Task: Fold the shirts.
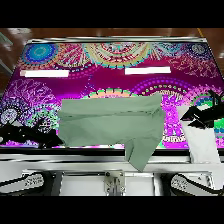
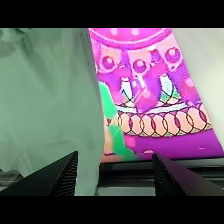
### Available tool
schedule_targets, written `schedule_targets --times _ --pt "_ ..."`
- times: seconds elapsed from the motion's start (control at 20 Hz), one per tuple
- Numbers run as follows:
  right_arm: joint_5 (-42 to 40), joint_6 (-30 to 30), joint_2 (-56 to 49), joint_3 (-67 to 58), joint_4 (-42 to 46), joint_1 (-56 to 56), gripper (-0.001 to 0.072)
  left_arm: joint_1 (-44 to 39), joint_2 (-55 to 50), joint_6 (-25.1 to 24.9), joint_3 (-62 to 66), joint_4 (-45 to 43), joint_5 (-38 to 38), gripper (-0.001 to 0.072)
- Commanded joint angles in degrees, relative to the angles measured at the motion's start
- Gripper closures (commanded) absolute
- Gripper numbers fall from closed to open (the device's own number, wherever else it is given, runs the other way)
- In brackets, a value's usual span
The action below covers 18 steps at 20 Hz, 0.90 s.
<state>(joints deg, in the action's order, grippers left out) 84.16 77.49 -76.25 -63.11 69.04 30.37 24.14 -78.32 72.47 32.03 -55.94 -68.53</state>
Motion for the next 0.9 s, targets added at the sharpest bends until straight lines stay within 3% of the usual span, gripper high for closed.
schedule_targets --times 0.0,0.2,0.3,0.65,0.85 --pt "1.07 0.02 0.04 1.27 0.50 0.04 0.0111 -1.53 -0.92 0.96 0.09 0.52 2.12 0.0656" --pt "1.53 -1.22 0.24 12.94 -0.15 -4.31 0.0111 -1.53 -0.85 -0.68 0.09 0.50 1.92 0.0666" --pt "-2.93 -1.99 1.44 19.12 0.42 -8.37 0.0111 -1.53 -0.33 -1.14 0.09 0.50 1.90 0.0666" --pt "-11.17 -3.52 1.73 30.91 -13.64 -9.53 0.0113 -1.53 0.39 -1.33 0.07 0.48 1.46 0.0666" --pt "-12.50 -3.98 1.73 35.36 -15.39 -9.53 0.0114 -1.53 0.42 -1.31 0.09 0.48 1.46 0.0666"
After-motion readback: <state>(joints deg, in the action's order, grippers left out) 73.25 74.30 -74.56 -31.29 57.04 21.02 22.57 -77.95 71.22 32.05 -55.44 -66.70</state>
